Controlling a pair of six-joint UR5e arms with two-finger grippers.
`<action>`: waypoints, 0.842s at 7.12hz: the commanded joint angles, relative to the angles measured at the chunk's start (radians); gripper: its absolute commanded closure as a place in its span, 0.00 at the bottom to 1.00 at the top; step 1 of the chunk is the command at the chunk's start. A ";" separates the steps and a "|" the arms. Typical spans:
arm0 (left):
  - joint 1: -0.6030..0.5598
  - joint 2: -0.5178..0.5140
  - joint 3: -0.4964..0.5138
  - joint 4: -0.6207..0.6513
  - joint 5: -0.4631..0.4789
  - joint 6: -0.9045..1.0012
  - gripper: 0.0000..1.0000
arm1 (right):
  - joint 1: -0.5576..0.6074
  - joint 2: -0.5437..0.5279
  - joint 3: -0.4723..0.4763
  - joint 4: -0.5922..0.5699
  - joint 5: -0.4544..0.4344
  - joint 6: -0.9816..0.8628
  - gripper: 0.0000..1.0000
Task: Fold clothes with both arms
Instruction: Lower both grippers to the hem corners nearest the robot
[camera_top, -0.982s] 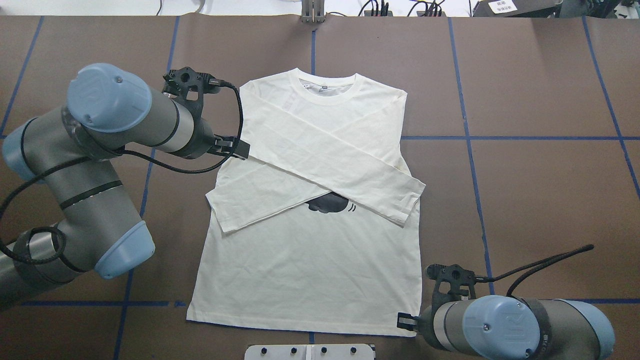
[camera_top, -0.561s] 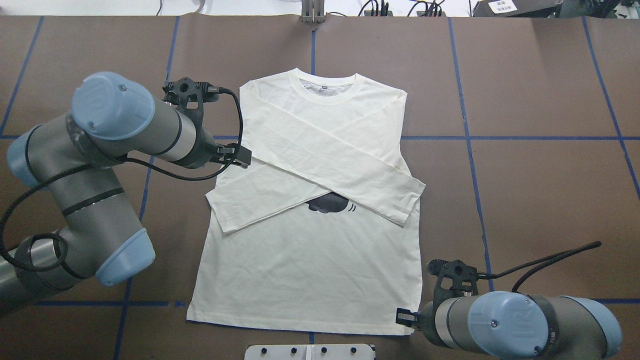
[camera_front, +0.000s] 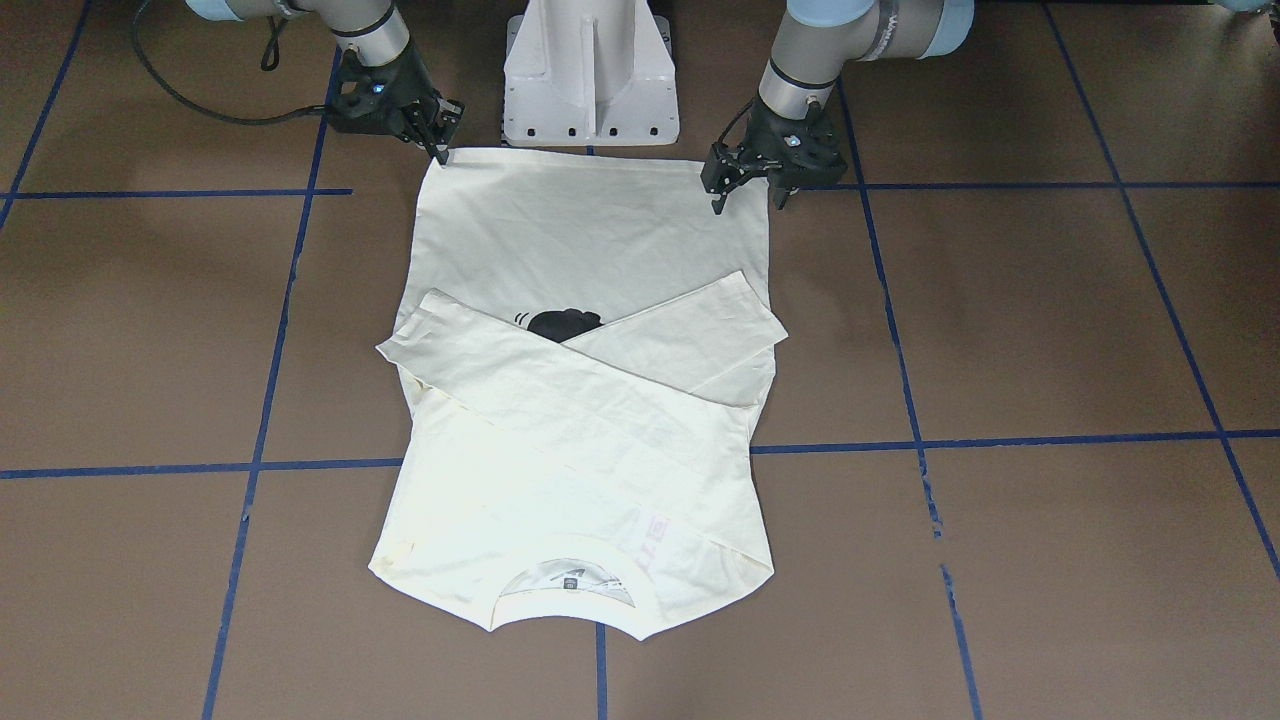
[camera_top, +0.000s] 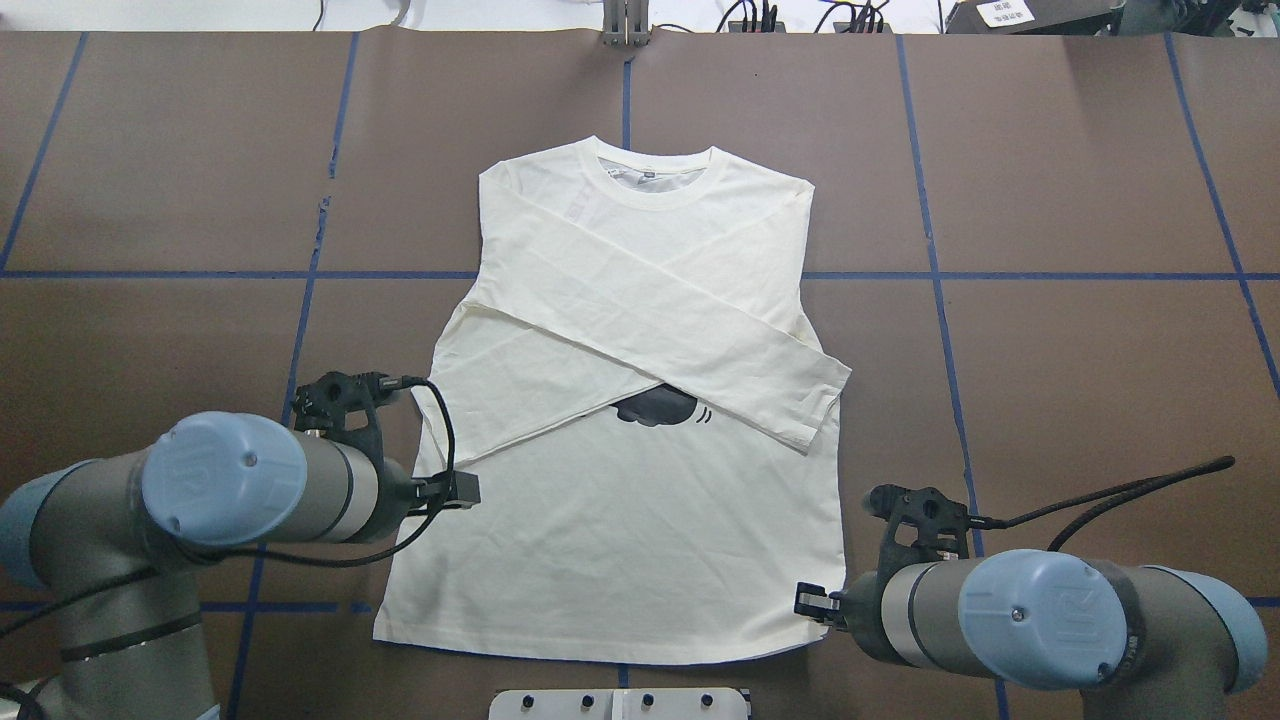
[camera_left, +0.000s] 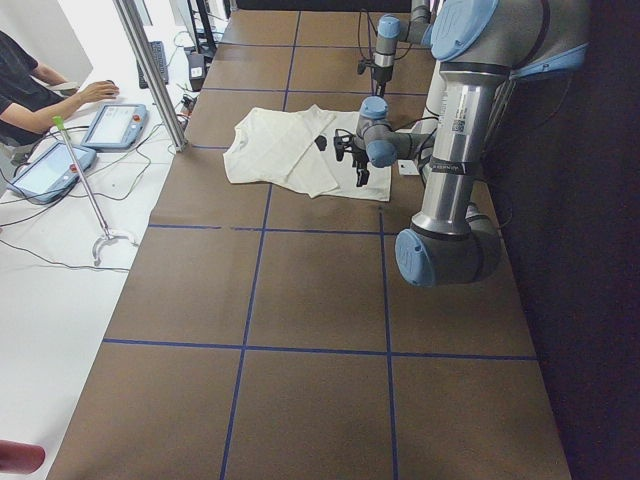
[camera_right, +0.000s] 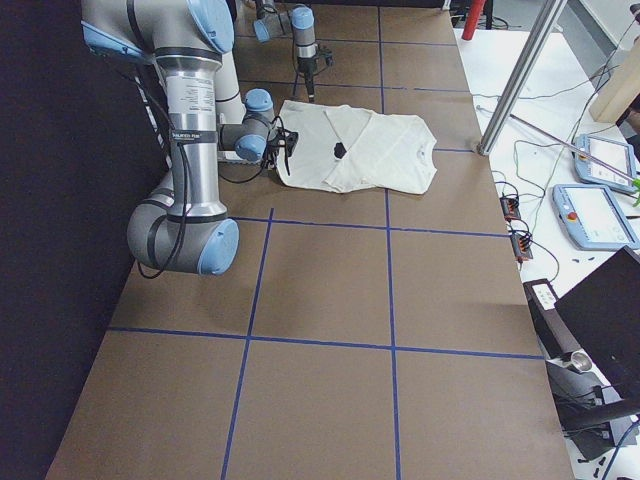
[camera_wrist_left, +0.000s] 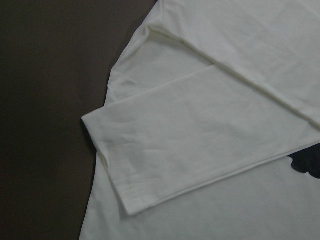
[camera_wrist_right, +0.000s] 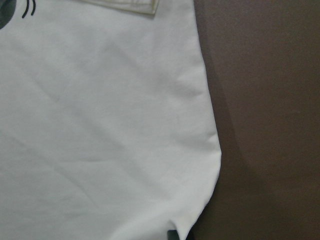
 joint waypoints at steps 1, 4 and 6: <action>0.083 0.062 -0.006 -0.024 0.065 -0.100 0.21 | 0.012 0.002 0.001 0.000 0.004 -0.002 1.00; 0.117 0.153 -0.037 -0.118 0.108 -0.137 0.21 | 0.016 0.002 0.002 0.000 0.007 -0.002 1.00; 0.144 0.145 -0.032 -0.103 0.107 -0.139 0.22 | 0.016 0.002 0.002 0.000 0.007 -0.002 1.00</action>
